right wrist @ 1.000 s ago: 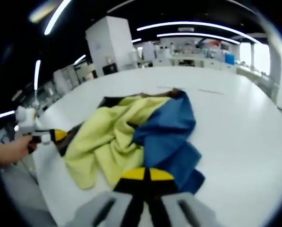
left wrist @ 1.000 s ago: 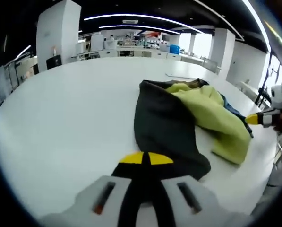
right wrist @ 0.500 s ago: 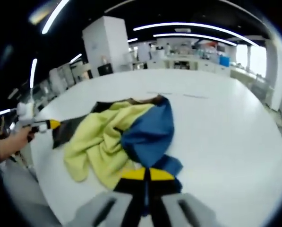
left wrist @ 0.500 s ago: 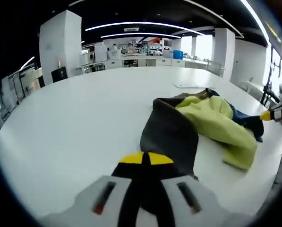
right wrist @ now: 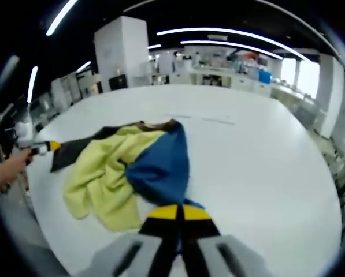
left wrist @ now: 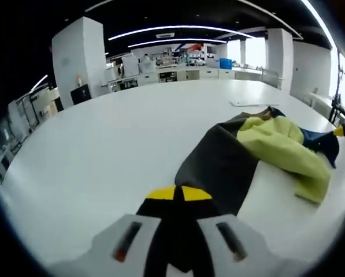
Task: Fold the garment on the visible template until the final outline fits inside the template.
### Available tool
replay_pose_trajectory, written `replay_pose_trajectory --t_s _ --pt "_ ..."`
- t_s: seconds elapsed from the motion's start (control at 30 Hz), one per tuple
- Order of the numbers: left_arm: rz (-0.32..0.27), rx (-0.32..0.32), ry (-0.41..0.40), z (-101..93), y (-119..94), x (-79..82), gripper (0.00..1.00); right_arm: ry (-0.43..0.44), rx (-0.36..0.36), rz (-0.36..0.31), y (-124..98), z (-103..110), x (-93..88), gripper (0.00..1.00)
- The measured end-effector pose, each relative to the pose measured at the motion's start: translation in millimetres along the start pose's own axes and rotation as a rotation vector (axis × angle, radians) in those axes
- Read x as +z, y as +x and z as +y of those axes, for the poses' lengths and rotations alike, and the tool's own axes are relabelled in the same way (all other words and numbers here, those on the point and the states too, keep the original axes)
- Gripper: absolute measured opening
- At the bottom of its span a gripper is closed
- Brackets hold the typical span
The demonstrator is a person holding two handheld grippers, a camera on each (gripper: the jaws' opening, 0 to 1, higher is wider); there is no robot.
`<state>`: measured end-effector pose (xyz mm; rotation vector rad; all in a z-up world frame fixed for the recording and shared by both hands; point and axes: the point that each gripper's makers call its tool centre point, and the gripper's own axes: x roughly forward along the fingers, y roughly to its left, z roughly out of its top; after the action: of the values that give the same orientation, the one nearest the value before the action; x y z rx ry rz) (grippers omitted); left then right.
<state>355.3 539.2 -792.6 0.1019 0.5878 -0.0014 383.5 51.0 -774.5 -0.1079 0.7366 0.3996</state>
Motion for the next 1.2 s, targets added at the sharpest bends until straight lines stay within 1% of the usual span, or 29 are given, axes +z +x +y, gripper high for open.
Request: replay_pose_trajectory --t_s 0.03,0.07,0.17,0.23,0.27,0.33,0.4,0.43,0.47,0.57,0.6,0.63,0.67,0.73,0.8,0.93,1.0,1.1,1.13,1.2 --pt "0.006 0.007 0.004 3.8 4 -1.4 0.00 -0.010 -0.014 -0.005 1 -8 3.8 0.00" --pt "0.012 0.010 0.005 6.0 6 -2.5 0.00 -0.017 -0.022 -0.008 0 -10 5.7 0.00" --pt "0.032 0.017 0.001 9.6 10 -6.2 0.00 -0.015 -0.056 -0.001 2 -26 10.2 0.00" --pt "0.047 0.025 0.002 15.1 16 -9.2 0.00 -0.013 -0.062 0.003 3 -30 11.0 0.00" --pt "0.047 0.025 0.004 15.5 17 -9.3 0.00 -0.012 -0.071 0.006 5 -35 12.2 0.00" --pt "0.056 0.034 0.035 18.2 18 -10.9 0.00 -0.012 -0.087 0.016 8 -42 12.8 0.00" --pt "0.073 0.038 0.071 22.9 25 -11.8 0.00 -0.013 -0.105 0.026 11 -49 12.3 0.00" --pt "0.082 0.042 0.080 26.0 29 -13.5 0.00 -0.014 -0.107 0.027 12 -50 12.3 0.00" --pt "0.086 0.042 0.081 27.2 31 -13.7 0.00 -0.014 -0.119 0.031 14 -55 12.3 0.00" --pt "0.091 0.047 0.107 31.2 36 -10.2 0.00 -0.013 -0.141 0.043 19 -66 12.0 0.00" --pt "0.099 0.054 0.134 33.7 40 -10.3 0.00 0.000 -0.148 0.047 25 -75 12.7 0.00" --pt "0.097 0.052 0.160 35.5 44 -8.3 0.00 0.027 -0.152 0.050 27 -79 12.4 0.00" --pt "0.108 0.051 0.190 36.8 49 -7.8 0.00 0.033 -0.155 0.048 30 -85 13.8 0.00" --pt "0.117 0.055 0.196 39.6 51 -8.6 0.00 0.037 -0.164 0.053 31 -88 14.0 0.00" --pt "0.119 0.053 0.218 41.4 58 -5.4 0.00 0.042 -0.172 0.058 36 -95 14.5 0.00" --pt "0.133 0.064 0.222 46.5 63 -5.5 0.00 0.045 -0.187 0.085 44 -105 9.2 0.00" --pt "0.137 0.067 0.222 44.5 61 -6.7 0.00 0.047 -0.199 0.091 48 -115 7.5 0.00" --pt "0.148 0.077 0.218 50.4 63 -7.0 0.00 0.056 -0.219 0.104 50 -119 3.2 0.00" --pt "0.150 0.082 0.213 51.8 63 -7.3 0.00 0.061 -0.222 0.109 53 -124 2.2 0.00" --pt "0.158 0.092 0.212 58.1 68 -7.4 0.00 0.068 -0.233 0.114 53 -127 -0.5 0.00"
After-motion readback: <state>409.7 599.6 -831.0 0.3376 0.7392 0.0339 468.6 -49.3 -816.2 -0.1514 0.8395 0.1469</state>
